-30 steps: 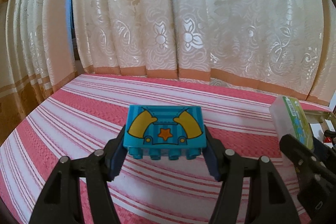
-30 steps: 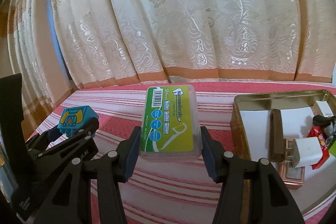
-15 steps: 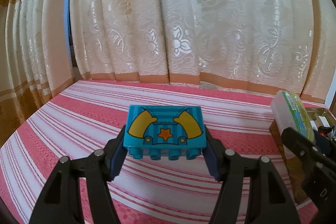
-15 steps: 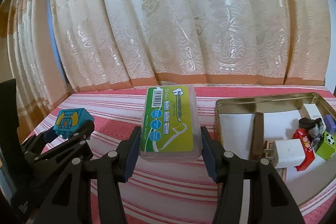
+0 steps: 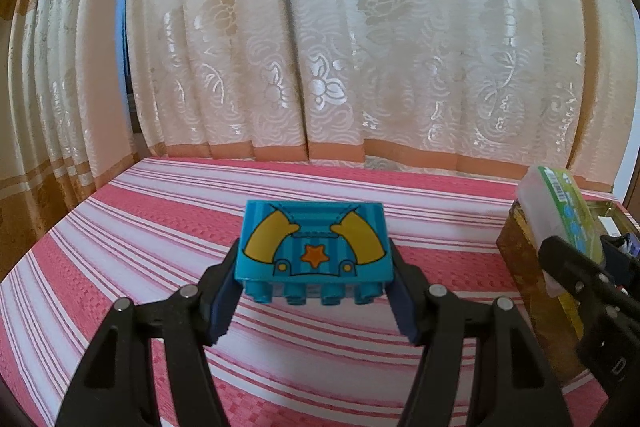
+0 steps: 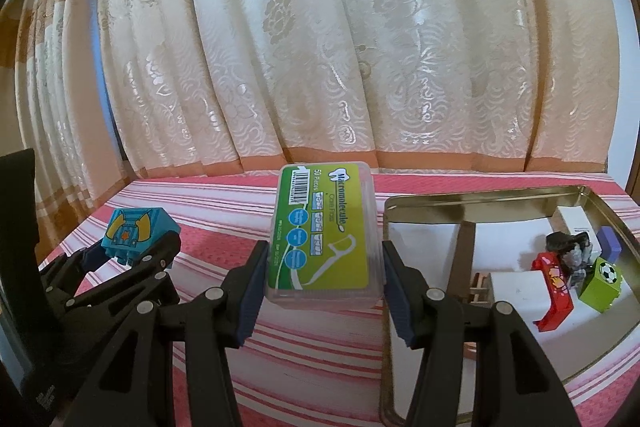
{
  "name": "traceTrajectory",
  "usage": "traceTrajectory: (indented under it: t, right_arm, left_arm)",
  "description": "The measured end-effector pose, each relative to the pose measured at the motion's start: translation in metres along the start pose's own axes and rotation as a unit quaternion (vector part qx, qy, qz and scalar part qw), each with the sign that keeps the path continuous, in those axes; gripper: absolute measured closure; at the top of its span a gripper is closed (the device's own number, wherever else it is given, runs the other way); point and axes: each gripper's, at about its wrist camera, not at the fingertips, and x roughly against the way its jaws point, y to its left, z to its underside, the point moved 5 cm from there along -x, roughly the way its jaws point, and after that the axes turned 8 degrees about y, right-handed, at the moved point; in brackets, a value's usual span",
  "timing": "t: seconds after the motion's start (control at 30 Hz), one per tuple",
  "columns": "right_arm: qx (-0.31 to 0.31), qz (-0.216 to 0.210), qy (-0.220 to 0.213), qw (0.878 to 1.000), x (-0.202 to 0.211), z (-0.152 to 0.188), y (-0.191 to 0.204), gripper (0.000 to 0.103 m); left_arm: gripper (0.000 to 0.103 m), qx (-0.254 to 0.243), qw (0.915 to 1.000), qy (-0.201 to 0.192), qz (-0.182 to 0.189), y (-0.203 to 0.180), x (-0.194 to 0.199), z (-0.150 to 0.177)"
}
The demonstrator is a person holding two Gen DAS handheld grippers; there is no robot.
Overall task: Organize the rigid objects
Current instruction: 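Lift the blue brick with the left gripper while the right lifts the floss box toward the tin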
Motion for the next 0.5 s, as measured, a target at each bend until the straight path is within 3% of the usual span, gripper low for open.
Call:
traceTrajectory:
  t: [0.5]
  right_arm:
    - [-0.012, 0.009, -0.009, 1.0, 0.012, -0.001, -0.025, 0.046]
  left_arm:
    - [0.039, -0.009, 0.9999, -0.002, 0.012, -0.024, 0.007, 0.003]
